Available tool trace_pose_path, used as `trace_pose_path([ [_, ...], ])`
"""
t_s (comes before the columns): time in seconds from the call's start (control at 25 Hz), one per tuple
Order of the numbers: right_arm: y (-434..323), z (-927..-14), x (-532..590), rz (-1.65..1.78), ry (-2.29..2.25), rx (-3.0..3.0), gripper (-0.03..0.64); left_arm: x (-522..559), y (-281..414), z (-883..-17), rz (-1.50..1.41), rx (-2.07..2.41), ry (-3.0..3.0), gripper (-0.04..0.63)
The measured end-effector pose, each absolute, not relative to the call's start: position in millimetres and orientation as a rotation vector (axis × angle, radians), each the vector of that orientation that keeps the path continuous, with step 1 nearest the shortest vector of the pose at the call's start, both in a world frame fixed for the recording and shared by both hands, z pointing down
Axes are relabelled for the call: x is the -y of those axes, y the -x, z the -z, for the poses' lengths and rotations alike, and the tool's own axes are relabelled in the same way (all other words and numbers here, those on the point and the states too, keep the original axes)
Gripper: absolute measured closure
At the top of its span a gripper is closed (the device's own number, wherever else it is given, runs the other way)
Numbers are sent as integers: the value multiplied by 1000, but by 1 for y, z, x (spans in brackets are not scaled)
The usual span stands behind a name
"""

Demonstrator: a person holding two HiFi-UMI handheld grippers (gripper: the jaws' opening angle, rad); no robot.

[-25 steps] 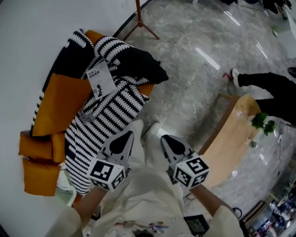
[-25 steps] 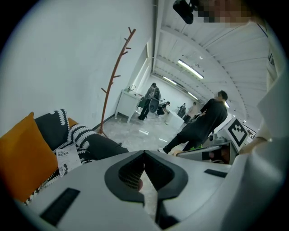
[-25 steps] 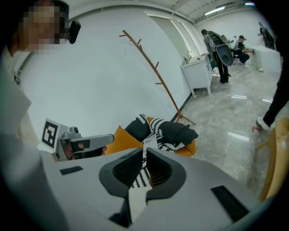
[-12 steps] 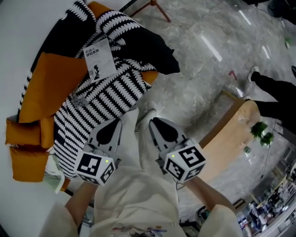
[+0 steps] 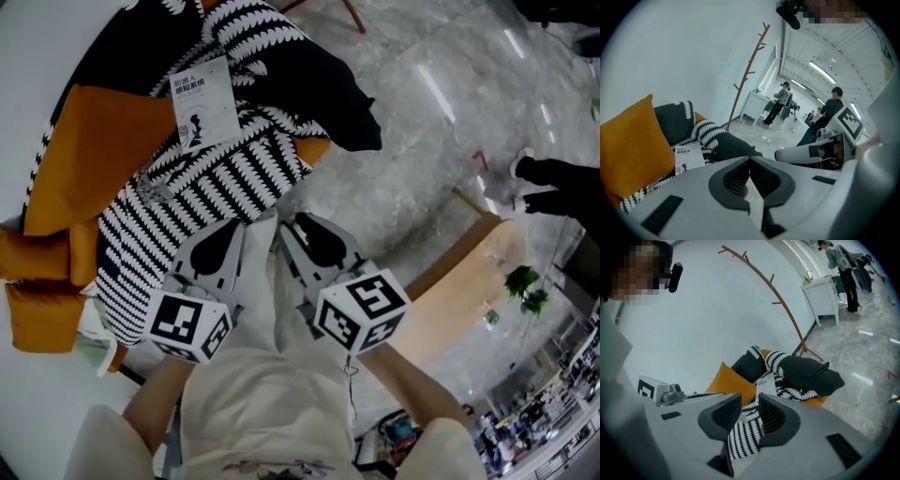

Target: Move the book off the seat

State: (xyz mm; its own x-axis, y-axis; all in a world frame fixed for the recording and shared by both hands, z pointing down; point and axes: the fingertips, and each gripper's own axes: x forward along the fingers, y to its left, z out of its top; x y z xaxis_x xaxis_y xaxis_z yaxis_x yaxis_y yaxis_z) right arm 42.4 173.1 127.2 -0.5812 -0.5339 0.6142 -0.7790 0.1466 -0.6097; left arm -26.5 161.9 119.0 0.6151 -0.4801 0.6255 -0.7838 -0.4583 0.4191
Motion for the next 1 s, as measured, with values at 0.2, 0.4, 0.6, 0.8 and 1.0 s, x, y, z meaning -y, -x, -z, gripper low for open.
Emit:
trace_pose_path([
  [0.2,-27,-149,-157,-1457,-1243,2155,499,-150,36,-139,-552,1035,-2097,587],
  [0.4,-32,-206,-180,-1412,-1170,2171,484,-178,27,-195,-518,1083,-2048,588],
  [0.6,-20,-228,-168,-1406,-1148,2184,469,-172,38,-213,-520,1100,-2037,587],
  [0.8,-8,-248,-157,-1404,-1116,2131,469,-166,54,-231,-543,1112,-2002,587],
  [1.0,3,-268,-146,-1353,-1088,2123,468,-157,65,-249,-562,1109,-1986,587],
])
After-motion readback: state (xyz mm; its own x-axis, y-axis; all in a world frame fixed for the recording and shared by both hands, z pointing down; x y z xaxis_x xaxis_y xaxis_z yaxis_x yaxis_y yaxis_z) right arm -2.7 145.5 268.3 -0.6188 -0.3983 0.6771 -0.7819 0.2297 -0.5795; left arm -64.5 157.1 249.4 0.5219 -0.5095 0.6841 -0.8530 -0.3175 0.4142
